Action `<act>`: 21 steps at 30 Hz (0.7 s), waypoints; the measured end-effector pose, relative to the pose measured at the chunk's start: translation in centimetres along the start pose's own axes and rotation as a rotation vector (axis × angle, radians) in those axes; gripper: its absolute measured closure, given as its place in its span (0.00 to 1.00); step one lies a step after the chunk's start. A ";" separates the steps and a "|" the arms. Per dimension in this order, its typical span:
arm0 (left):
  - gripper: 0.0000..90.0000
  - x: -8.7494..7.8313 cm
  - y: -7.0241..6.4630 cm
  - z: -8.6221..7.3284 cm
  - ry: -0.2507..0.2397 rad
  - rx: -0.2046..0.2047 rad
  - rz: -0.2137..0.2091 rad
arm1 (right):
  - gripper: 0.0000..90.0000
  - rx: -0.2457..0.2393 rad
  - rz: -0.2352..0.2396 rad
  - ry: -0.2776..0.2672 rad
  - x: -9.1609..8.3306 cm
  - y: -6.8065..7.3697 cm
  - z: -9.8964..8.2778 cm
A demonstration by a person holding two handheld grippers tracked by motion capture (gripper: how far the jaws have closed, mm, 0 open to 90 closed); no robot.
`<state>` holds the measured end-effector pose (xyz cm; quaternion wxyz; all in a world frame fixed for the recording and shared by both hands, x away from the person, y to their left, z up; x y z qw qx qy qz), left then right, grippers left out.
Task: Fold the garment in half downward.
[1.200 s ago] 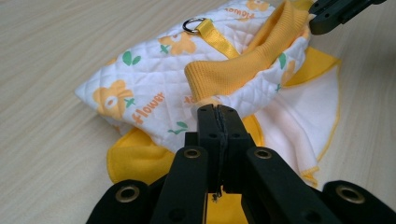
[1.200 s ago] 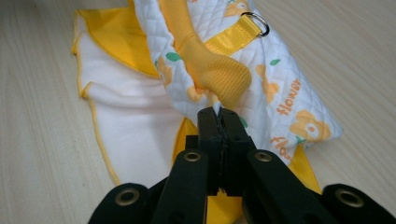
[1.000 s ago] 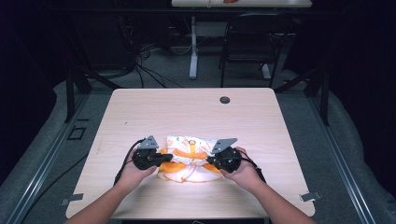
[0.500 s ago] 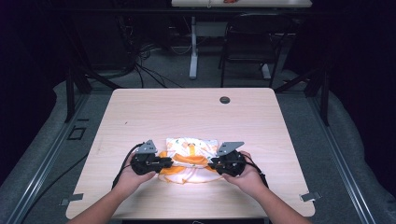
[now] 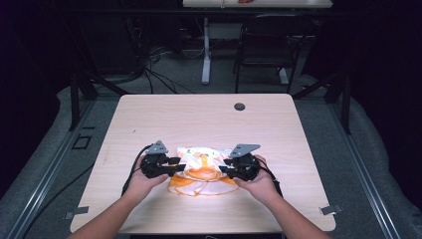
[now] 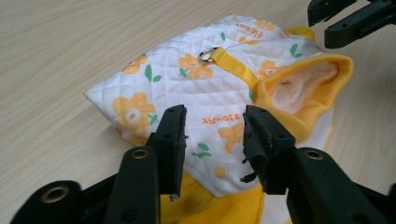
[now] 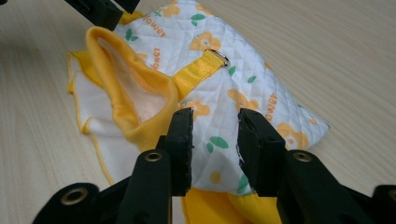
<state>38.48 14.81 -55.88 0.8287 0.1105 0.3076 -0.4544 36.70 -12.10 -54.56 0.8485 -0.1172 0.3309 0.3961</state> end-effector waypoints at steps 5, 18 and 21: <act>0.59 0.4 -0.4 -0.1 0.012 0.009 -0.007 | 0.70 -0.008 0.019 0.030 0.6 0.4 -0.3; 0.52 0.8 -1.3 -1.8 0.057 0.048 -0.023 | 0.66 -0.029 0.047 0.101 1.3 1.1 -2.1; 0.51 0.9 -1.5 -2.3 0.063 0.055 -0.028 | 0.65 -0.032 0.056 0.115 1.4 1.3 -2.4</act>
Point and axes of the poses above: each handheld gripper's, and its own axes: x roughly forward along the jaws, z roughly out of its top, y roughly to its left, the point moved 3 cm from there along x, roughly forward along the jaws, and after that the axes turned 5 degrees about x, right-handed, at the moved point
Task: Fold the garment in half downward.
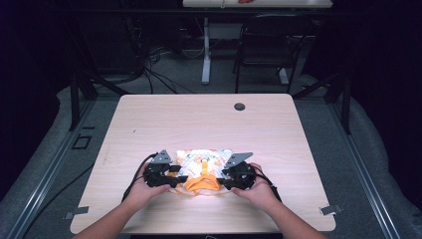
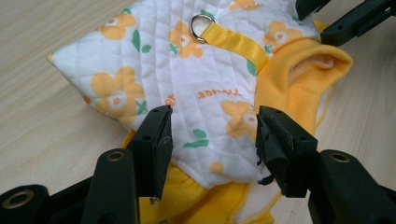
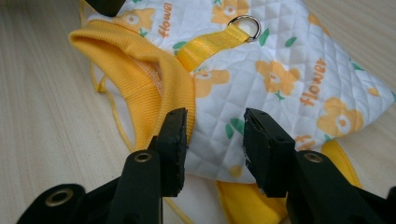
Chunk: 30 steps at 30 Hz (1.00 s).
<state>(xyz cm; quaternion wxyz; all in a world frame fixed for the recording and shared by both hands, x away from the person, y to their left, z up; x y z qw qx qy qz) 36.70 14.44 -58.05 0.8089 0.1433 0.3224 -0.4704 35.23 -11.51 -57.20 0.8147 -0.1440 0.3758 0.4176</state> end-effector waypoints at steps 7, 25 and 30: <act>0.49 0.2 -0.4 -0.7 0.004 0.028 0.010 | 0.64 0.009 0.008 0.029 0.5 0.0 -1.0; 0.52 0.8 0.3 -0.5 0.015 0.025 0.038 | 0.64 0.031 -0.004 0.031 1.1 -0.4 -0.6; 0.53 1.1 0.9 -0.2 0.013 0.005 0.058 | 0.65 0.042 -0.013 0.027 1.3 -0.9 -0.3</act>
Point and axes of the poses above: each handheld gripper's, and its own axes: x roughly forward along the jaws, z roughly out of its top, y roughly to its left, the point moved 3 cm from there along x, roughly forward along the jaws, and after that the axes turned 5 degrees about x, right-handed, at the moved point
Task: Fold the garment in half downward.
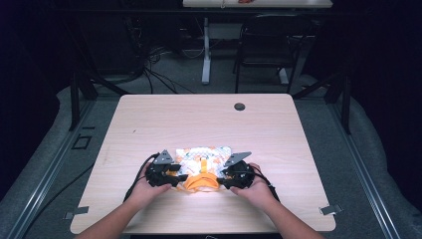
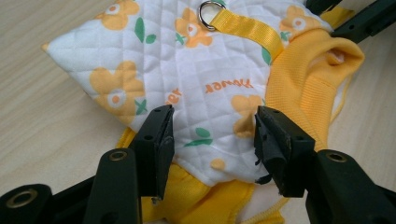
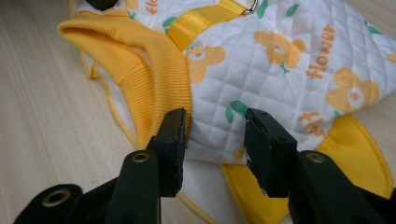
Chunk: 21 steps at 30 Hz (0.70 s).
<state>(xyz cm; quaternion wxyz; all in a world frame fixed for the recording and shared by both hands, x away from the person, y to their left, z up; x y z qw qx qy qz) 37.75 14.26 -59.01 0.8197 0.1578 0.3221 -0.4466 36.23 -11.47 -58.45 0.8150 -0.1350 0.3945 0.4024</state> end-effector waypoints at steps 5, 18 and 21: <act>0.53 0.3 0.7 0.2 -0.020 -0.025 0.014 | 0.64 0.017 -0.010 -0.006 0.3 -0.5 0.5; 0.55 1.5 2.5 1.0 -0.045 -0.054 0.063 | 0.65 0.058 -0.038 -0.027 1.4 -2.1 1.6; 0.55 1.7 2.9 1.1 -0.055 -0.067 0.071 | 0.65 0.072 -0.041 -0.036 1.6 -2.6 1.9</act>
Point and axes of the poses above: each handheld gripper's, and its own axes: x roughly forward along the jaws, z roughly out of its top, y roughly to its left, the point moved 3 cm from there along x, roughly forward along the jaws, and after that the axes turned 5 degrees about x, right-handed, at the moved point
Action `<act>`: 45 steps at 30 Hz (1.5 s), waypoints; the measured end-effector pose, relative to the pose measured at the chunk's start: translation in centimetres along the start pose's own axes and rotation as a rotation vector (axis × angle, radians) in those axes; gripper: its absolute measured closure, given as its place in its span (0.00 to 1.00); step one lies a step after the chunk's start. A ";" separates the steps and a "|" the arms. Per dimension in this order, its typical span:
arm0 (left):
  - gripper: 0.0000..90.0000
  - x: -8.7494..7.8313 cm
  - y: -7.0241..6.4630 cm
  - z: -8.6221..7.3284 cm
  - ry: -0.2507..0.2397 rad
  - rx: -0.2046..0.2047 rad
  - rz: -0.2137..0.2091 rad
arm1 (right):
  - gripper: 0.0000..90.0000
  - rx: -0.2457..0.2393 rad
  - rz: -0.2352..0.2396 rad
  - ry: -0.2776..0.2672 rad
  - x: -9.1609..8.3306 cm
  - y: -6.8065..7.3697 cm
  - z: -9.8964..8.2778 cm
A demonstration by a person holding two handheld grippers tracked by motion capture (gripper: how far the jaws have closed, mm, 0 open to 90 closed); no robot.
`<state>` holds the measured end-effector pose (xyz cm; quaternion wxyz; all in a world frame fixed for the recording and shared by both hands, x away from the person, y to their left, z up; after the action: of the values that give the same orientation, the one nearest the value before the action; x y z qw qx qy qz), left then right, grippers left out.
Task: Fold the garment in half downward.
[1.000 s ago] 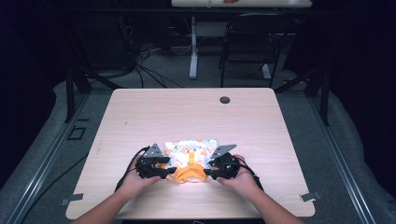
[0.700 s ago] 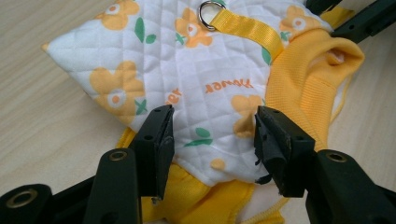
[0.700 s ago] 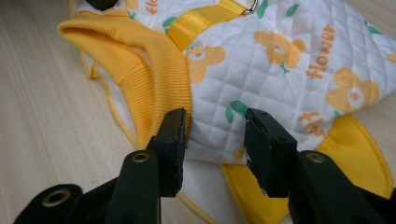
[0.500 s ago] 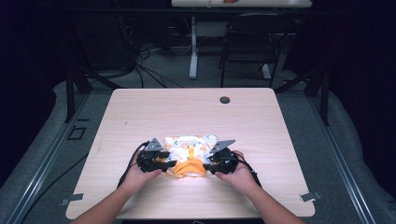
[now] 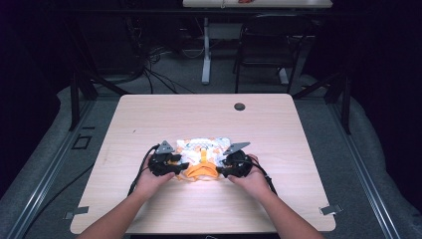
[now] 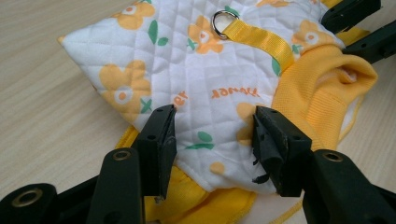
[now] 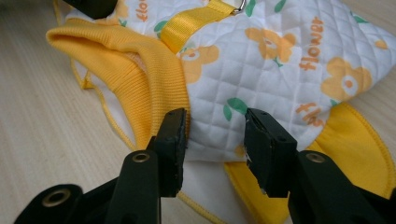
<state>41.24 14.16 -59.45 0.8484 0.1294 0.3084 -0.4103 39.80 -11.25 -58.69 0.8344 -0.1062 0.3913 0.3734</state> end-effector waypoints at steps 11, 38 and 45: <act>0.55 0.8 0.6 0.7 0.005 0.002 0.023 | 0.65 0.038 -0.022 -0.022 0.6 -0.8 0.4; 0.61 -6.4 -0.9 1.6 -0.095 -0.017 0.019 | 0.59 -0.015 -0.055 -0.142 -6.5 0.7 1.1; 0.61 -8.1 -0.6 -1.1 -0.114 -0.050 0.046 | 0.60 0.033 -0.077 -0.175 -8.1 0.5 -1.6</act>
<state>36.54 19.27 -55.16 0.8769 0.0915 0.2666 -0.3894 35.12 -16.00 -53.81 0.8807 -0.0742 0.3188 0.3423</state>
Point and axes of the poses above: each handheld gripper's, and its own axes: x roughly forward along the jaws, z roughly out of its top, y roughly to its left, the point moved 3 cm from there along x, roughly forward along the jaws, and after that the axes turned 5 degrees about x, right-handed, at the moved point
